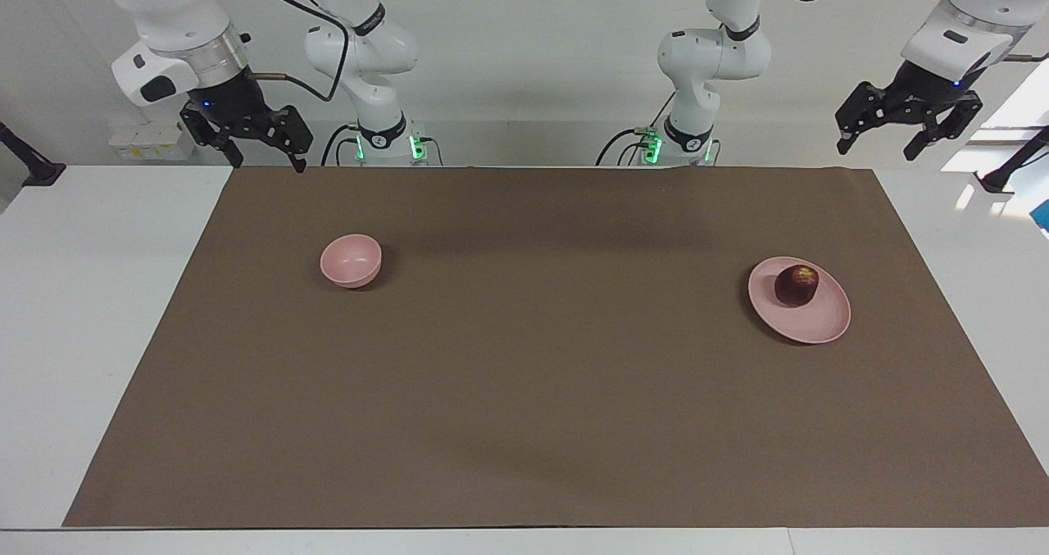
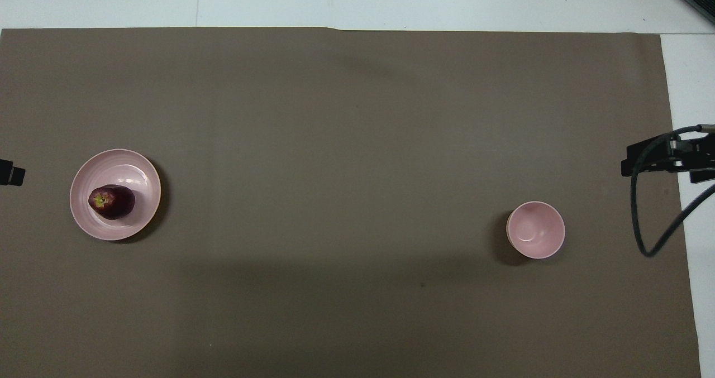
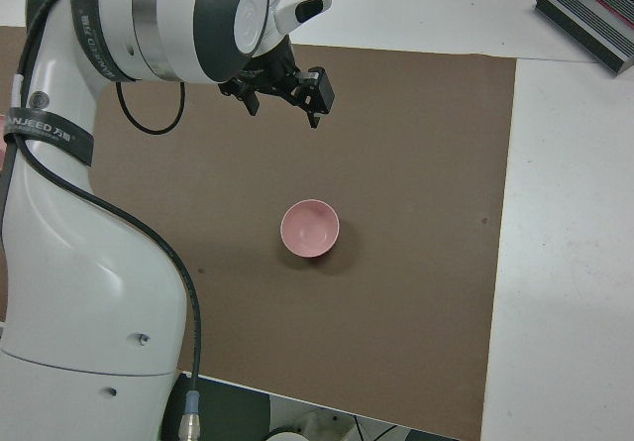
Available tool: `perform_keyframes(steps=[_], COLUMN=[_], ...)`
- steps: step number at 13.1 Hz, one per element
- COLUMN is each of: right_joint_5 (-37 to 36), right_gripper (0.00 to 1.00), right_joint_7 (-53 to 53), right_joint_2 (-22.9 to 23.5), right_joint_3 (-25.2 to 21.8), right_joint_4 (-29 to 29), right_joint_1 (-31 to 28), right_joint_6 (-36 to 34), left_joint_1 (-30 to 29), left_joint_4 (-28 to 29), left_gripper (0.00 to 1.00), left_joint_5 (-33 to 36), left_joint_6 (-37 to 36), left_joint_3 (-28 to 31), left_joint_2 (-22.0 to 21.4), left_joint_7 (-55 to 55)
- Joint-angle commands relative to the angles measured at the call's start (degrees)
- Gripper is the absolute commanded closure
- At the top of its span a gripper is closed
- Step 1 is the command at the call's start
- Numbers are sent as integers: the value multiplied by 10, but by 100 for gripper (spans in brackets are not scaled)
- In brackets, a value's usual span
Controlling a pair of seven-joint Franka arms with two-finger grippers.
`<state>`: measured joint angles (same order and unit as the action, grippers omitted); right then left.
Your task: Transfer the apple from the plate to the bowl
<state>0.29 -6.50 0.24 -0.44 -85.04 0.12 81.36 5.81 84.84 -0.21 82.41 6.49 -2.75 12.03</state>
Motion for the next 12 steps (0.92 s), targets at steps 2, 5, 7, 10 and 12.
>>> perform_keyframes(steps=[2,5,7,10,12], right_joint_5=[6,8,9,10,10], right_gripper=[0,0,0,0,0], right_joint_7=[1,1,2,1,-3], right_joint_2=[-34,-42,-60,-58,-59], right_joint_3=[4,4,5,6,6], right_joint_4=[-49,-67,-101,-116,-137], right_joint_1=[-5,-4,-3,12,23], right_joint_6=[26,49,78,82,85], left_joint_1=[4,0,-4,-15,-30], left_joint_4=[68,132,184,253,279], left_gripper=[0,0,0,0,0], left_joint_5=[-6,-7,-6,-6,-6], left_joint_6=[60,120,179,258,297], left_joint_3=[4,5,5,5,5], left_joint_2=[-28,-30,-30,-30,-24], left_joint_7=[5,14,14,17,17])
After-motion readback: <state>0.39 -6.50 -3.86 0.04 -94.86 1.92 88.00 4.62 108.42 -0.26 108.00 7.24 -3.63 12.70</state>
